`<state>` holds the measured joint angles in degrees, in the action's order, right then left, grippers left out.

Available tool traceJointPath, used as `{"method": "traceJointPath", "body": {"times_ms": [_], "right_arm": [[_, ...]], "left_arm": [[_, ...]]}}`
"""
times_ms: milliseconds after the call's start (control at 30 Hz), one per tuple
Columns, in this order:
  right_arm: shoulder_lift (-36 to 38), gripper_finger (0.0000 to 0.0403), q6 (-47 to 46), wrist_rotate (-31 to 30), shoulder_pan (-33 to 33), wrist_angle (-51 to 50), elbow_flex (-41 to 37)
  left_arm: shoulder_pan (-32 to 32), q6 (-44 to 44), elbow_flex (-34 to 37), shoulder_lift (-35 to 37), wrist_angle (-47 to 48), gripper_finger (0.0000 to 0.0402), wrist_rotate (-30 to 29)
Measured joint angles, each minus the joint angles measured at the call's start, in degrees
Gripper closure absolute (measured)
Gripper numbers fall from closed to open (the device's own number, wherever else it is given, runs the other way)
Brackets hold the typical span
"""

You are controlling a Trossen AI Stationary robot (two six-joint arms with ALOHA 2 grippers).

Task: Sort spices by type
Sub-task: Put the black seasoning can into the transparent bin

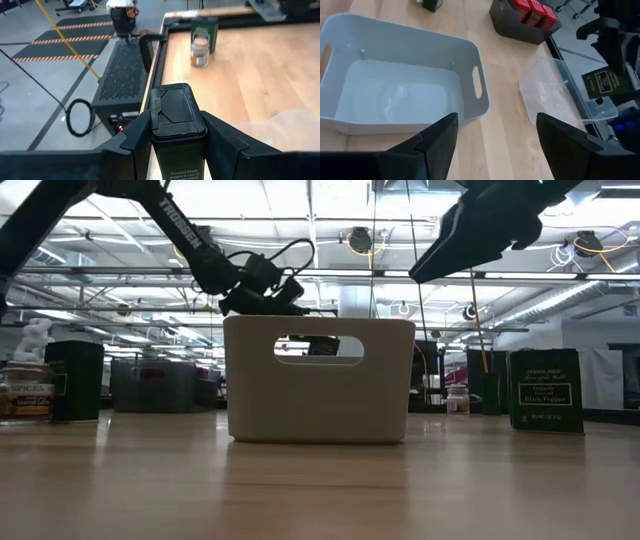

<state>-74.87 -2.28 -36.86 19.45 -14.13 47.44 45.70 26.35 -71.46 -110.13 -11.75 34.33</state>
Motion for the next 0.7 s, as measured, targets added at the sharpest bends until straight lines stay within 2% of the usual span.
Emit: {"method": "traceJointPath", "body": {"times_ms": [567,700], "right_arm": [[0.00,0.0151,2.59,1.20,-0.29,2.61,0.07],[0.00,0.0151,2.80,1.20,-0.31,2.84,0.09]], "left_arm": [[2.28,2.63,0.04,-2.28,3.12,0.0253,-0.17],[2.31,3.12,0.05,-3.68,3.13,0.0253,-1.80]]}}
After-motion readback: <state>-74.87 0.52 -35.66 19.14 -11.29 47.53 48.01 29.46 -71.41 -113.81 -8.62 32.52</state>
